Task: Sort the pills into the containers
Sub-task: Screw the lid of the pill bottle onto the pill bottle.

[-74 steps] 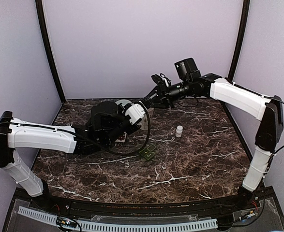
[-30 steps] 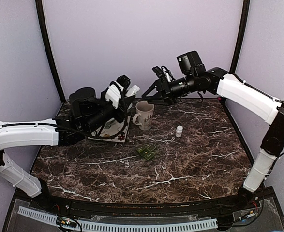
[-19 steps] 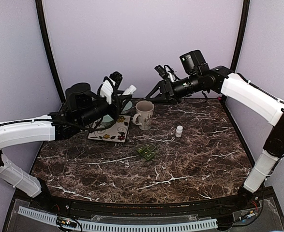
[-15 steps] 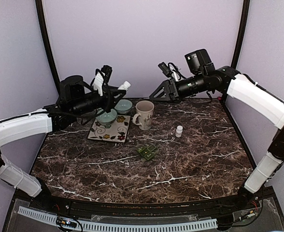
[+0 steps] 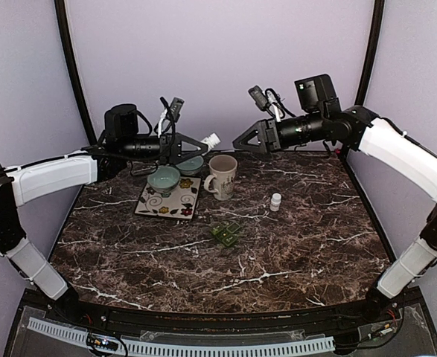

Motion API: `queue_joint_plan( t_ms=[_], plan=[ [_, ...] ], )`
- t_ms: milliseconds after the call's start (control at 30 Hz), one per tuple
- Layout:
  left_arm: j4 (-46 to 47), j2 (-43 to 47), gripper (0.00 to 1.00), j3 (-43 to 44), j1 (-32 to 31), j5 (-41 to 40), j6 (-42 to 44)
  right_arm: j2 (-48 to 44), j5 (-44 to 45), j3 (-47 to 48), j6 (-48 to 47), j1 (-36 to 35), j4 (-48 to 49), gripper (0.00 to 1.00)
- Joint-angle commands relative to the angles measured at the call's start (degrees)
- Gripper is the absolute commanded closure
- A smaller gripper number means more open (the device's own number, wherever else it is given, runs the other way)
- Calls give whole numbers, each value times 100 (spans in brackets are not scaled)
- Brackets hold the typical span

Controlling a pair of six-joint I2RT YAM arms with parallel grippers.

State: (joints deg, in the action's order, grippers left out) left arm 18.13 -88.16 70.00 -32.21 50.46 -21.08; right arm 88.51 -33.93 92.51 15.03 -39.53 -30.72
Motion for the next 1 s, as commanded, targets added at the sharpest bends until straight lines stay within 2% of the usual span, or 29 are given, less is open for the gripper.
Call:
queue_joint_plan(
  t_ms=[0, 467, 967],
  plan=[
    [714, -272, 100, 208, 90, 1489, -1094, -90, -259, 79, -81, 24, 545, 48],
    [2612, -887, 100, 253, 163, 2404, -3033, 133, -632, 282, -76, 7, 457, 44],
    [3044, -1139, 100, 388, 163, 2630, -3533, 485, -894, 493, 9, -138, 515, 45]
  ],
)
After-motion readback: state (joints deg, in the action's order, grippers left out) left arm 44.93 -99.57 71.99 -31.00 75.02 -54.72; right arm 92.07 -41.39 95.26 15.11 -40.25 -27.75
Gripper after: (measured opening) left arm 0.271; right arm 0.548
